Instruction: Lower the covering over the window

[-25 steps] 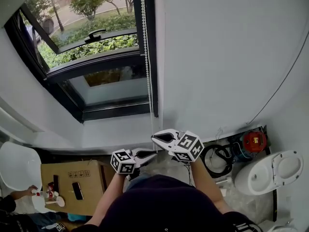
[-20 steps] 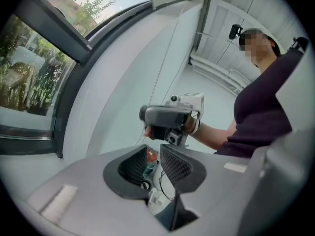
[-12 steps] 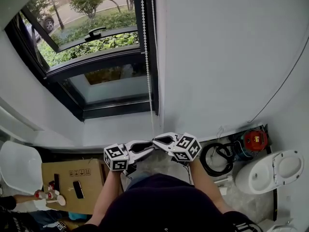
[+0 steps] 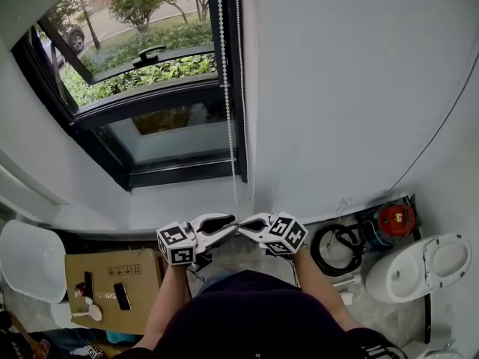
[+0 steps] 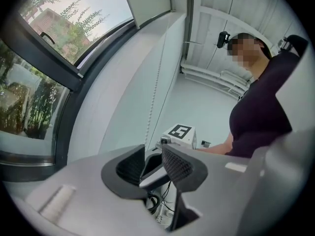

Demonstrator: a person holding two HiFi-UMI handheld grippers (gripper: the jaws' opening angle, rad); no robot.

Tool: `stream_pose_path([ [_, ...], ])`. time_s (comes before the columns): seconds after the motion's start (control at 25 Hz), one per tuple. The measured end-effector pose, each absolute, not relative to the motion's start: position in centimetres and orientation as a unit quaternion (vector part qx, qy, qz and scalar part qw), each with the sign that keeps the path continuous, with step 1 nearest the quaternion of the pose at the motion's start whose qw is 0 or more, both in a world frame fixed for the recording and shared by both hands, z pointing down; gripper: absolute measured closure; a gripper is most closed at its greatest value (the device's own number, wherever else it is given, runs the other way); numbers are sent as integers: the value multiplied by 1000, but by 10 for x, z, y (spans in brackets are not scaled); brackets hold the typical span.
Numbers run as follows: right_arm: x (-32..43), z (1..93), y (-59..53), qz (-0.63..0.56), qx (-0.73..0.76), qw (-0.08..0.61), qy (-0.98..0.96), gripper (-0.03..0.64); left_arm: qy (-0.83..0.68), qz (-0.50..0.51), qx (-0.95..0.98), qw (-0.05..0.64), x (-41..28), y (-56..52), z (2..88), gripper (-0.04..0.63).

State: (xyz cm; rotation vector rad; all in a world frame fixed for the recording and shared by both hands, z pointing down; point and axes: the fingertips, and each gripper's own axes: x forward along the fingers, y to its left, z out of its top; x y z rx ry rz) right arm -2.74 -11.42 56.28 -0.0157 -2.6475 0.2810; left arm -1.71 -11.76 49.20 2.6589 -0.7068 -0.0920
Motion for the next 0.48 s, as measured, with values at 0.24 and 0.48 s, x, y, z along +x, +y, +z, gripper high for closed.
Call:
stream_pose_path([
  [0.24,-32,564,-113,111,-15,235,-966,604,-252,-44,948,192,-18,-120,485,502],
  [0.48,-36,583,-100,106,-26,261,-959,604,-243,-32,950,196,-13,-113,488,492],
])
